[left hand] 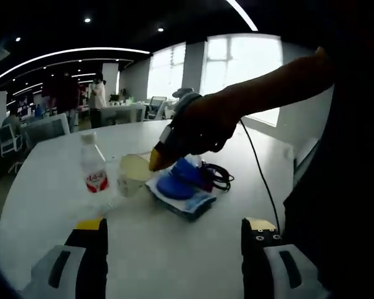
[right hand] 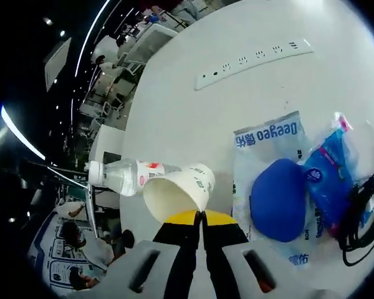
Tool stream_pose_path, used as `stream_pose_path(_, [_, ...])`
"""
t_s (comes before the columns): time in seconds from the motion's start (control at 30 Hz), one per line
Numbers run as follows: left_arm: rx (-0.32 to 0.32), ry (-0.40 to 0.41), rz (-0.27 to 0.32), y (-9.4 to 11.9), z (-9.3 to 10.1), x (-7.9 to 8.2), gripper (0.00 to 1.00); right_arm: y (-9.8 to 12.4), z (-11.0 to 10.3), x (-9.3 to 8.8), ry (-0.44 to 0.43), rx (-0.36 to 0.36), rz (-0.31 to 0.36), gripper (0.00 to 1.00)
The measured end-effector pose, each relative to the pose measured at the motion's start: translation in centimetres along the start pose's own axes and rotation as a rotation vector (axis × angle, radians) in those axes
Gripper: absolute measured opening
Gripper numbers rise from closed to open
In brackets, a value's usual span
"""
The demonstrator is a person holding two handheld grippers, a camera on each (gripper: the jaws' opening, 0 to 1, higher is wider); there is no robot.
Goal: Arrange the tabletop items into an orderly group along one side of the table until the central work area is clear of visible clutter.
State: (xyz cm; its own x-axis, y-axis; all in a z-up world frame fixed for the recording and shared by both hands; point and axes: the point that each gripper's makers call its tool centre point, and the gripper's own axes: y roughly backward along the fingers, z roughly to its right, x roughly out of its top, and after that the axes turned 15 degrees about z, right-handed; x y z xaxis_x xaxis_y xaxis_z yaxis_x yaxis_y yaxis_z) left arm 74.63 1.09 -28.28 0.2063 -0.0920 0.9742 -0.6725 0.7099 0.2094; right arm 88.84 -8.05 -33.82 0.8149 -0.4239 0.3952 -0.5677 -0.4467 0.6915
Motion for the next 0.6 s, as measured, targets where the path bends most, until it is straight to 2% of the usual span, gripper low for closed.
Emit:
stream_pose_path(0.33, [0.021,0.002,0.000,0.72,-0.73,-0.41,0.86,-0.02,0.62,-0.37,-0.010,-0.040,-0.007,0.00])
stream_pose_path(0.43, [0.022,0.004,-0.003,0.76,-0.72,-0.50,0.86,-0.04,0.49,-0.55,-0.053,-0.036,-0.014,0.00])
stream_pose_path(0.6, [0.018,0.008,-0.011,0.60,-0.44,-0.58,0.86,-0.49,0.43,-0.40,-0.070,-0.040,-0.009,0.00])
